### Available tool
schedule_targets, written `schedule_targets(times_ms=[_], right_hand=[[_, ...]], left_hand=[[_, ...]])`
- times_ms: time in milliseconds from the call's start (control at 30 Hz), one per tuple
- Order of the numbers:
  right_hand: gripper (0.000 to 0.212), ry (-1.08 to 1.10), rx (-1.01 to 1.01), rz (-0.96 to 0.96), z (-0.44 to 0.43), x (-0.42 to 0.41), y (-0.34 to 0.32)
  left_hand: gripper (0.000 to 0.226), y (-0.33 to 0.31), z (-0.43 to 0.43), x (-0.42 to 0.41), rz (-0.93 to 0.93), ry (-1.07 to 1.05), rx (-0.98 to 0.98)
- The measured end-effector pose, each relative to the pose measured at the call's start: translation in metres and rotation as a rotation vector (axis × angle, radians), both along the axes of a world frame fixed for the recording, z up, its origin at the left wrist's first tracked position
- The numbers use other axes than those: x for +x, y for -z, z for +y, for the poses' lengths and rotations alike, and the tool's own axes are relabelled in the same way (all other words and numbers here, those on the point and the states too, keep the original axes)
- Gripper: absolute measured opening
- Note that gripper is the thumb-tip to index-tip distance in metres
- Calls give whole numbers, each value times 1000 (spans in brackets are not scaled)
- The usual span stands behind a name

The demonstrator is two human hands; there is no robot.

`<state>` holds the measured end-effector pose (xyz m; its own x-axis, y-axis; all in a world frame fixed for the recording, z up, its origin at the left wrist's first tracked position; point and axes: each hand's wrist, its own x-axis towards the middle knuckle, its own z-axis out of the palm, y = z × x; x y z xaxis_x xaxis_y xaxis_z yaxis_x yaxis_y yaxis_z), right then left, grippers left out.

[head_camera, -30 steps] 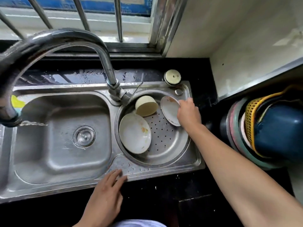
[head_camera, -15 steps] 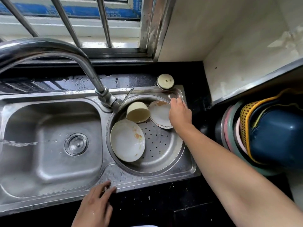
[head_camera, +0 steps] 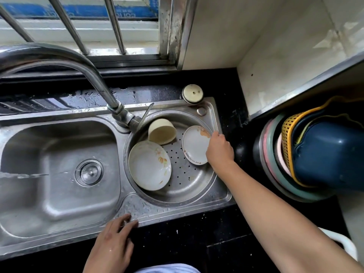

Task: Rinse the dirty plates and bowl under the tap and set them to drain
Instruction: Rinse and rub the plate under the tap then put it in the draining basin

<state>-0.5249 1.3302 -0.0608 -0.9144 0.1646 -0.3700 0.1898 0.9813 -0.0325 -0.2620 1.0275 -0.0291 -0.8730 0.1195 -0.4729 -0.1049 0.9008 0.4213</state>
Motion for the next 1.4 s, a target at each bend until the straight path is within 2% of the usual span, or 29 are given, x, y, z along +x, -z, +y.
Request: schedule_targets(times_ms=[133,300,500,700,933,1067,1200,1400], right_hand=[[30,-13,52,-23,3,7,-1],[33,-62,81,1,-4,-11,-5],[38,-212,143,26,-18,-37,-5],[34,-289,175,23,-26,-39,-5],[42,-56,146,-154,-25,-9,5],[30,54,92,-173,-30,8,18],[33,181,43,-196,-42,8,33],[33,165,65,-171,-44,-5,46]], left_hand=[[50,2,-3,1,16,-1,5],[58,-2,-2,0,26,16,13],[50,1,-1,2,16,-11,4],[58,6,-1,4,22,-28,20],[55,9,-2,7,-29,-59,25],[55,8,-2,6,-56,-58,27],[56,5,-2,4,-72,-42,23],[58,4,-3,4,-59,-9,20]])
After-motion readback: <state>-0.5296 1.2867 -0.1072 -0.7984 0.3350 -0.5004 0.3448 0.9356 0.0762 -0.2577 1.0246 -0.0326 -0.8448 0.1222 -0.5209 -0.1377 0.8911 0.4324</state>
